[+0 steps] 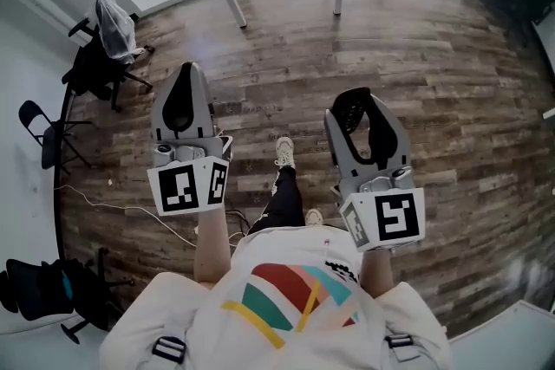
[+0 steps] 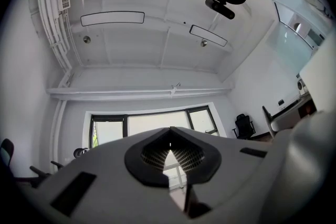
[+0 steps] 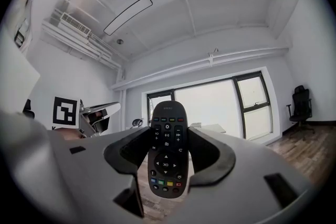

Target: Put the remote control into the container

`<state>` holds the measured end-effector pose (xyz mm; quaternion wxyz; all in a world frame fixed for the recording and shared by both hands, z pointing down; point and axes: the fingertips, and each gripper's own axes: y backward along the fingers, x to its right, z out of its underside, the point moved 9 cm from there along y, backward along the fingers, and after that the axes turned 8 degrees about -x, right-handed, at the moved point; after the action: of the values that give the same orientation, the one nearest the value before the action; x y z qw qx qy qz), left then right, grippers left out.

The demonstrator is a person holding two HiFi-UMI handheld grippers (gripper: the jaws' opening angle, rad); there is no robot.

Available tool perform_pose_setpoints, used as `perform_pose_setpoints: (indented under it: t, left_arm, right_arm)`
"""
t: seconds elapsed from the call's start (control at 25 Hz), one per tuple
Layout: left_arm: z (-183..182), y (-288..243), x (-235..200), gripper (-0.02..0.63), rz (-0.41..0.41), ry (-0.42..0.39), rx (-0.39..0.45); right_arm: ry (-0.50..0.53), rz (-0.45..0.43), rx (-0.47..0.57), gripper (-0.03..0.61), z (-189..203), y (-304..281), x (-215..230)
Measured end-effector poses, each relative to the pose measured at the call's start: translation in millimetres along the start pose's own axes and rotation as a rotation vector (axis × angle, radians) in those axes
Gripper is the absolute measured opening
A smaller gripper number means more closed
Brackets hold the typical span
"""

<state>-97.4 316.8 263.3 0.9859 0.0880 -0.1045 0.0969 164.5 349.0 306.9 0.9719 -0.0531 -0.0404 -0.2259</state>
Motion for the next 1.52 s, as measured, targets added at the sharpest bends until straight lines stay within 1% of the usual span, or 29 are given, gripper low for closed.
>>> perform_pose_setpoints:
  t: [0.12, 0.2, 0.36, 0.48, 0.6, 0.8, 0.92, 1.04, 1.28, 1.4, 1.52]
  left_arm:
    - [17, -23, -9, 0.008, 0.01, 0.002, -0.016]
    - [33, -39, -19, 0.008, 0.004, 0.018, -0.03]
    - [59, -82, -50, 0.008, -0.005, 0.029, -0.049]
    - [76, -122, -89, 0.008, -0.032, 0.047, -0.059]
    - [89, -173, -121, 0.008, -0.045, 0.076, -0.061]
    - [101, -257, -163, 0.008, -0.02, 0.099, -0.054]
    - [110, -294, -187, 0.008, -0.014, 0.117, -0.042]
    - [119, -318, -204, 0.008, -0.008, 0.13, -0.046]
    - [135, -341, -217, 0.008, 0.015, 0.166, -0.061]
    - [141, -354, -222, 0.008, 0.009, 0.193, -0.052]
    - [146, -372, -225, 0.008, 0.014, 0.192, -0.063]
  right_arm:
    - [-0.017, 0.003, -0.014, 0.233, 4, -34, 6]
    - [-0.016, -0.006, -0.035, 0.233, 10, -61, 9]
    - [-0.008, -0.019, -0.058, 0.233, 11, -130, 14]
    - [0.005, -0.025, -0.059, 0.233, -3, -188, 13]
    - [0.031, -0.024, -0.056, 0.233, -23, -242, 16]
    - [0.066, -0.01, -0.063, 0.233, -55, -327, 21]
    - [0.083, -0.009, -0.059, 0.233, -65, -369, 20]
    - [0.094, -0.012, -0.063, 0.233, -67, -396, 18]
    - [0.097, 0.015, -0.122, 0.233, -63, -428, 20]
    - [0.109, 0.003, -0.116, 0.233, -66, -444, 25]
    - [0.108, -0.009, -0.106, 0.233, -68, -464, 33]
